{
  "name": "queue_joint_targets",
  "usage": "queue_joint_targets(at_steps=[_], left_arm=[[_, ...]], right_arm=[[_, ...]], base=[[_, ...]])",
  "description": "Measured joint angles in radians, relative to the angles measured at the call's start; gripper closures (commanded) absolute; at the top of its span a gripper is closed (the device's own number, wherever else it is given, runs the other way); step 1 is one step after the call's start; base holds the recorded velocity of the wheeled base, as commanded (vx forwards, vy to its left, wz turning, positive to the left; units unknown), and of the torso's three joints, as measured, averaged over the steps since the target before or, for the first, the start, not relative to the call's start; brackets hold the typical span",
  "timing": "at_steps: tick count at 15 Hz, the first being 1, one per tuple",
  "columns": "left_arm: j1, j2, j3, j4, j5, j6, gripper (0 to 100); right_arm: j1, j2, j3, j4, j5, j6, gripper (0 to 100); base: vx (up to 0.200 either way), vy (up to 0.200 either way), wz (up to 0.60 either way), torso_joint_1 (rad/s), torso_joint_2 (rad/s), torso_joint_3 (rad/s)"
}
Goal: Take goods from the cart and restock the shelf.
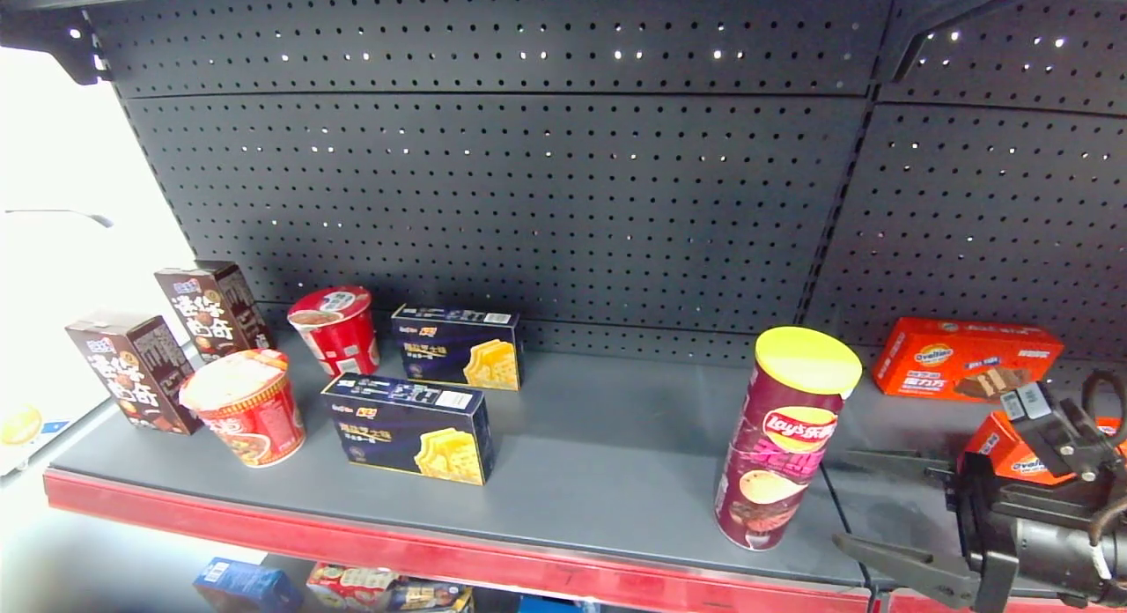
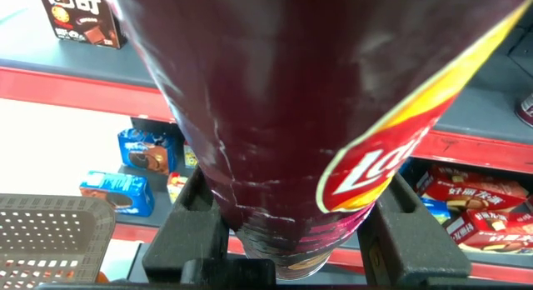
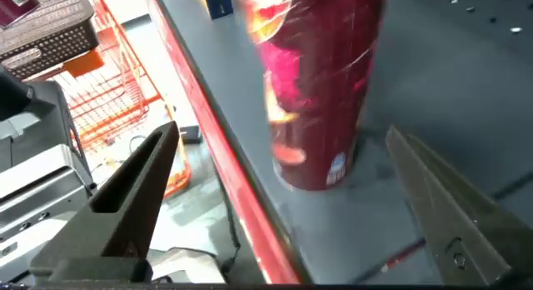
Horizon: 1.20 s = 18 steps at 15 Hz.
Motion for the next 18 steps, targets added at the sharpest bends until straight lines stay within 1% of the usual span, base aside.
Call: queue_joint_targets(at_steps=[2,3,5,7,10,12,13,17,18], left_arm=[[0.001,-0.007,-0.002,0.0,0.003,0.0,100],[0.001,-0.01,-0.006,-0.001,0.01,0.0,100],[0.0,-0.014,-0.019,-0.003,0.01,0.0,100],[-0.004,-0.018,-0.047,-0.001,0.009,0.0,100],[-0.004,-0.021,-0.105,0.004,0.007,0.0,100],[-0.004,-0.021,-0.118,0.006,0.003,0.001,100],[-0.004,-0.021,-0.121,0.006,0.002,0.001,100],[-0.006,-0.021,-0.119,0.007,0.002,0.001,100],[-0.006,-0.02,-0.118,0.008,0.001,0.001,100]], right_arm=[[-0.021,-0.067,0.026,0.001,-0.029,0.004,0],[-0.031,-0.099,0.026,0.002,-0.082,0.006,0],[-0.034,-0.16,0.017,0.006,-0.23,0.006,0],[-0.023,-0.228,0.011,0.049,-0.381,0.006,0],[-0.016,-0.357,0.012,0.171,-0.616,0.005,0],[-0.016,-0.421,0.019,0.226,-0.684,0.005,0],[-0.019,-0.459,0.021,0.27,-0.746,0.005,0],[-0.034,-0.674,0.019,0.491,-1.048,0.002,0],[-0.036,-0.721,0.022,0.542,-1.1,0.0,0]], base=[[0.0,0.0,0.0,0.0,0.0,0.0],[0.0,0.0,0.0,0.0,0.0,0.0],[0.0,0.0,0.0,0.0,0.0,0.0],[0.0,0.0,0.0,0.0,0.0,0.0],[0.0,0.0,0.0,0.0,0.0,0.0],[0.0,0.0,0.0,0.0,0.0,0.0],[0.0,0.0,0.0,0.0,0.0,0.0],[0.0,0.0,0.0,0.0,0.0,0.0],[0.0,0.0,0.0,0.0,0.0,0.0]])
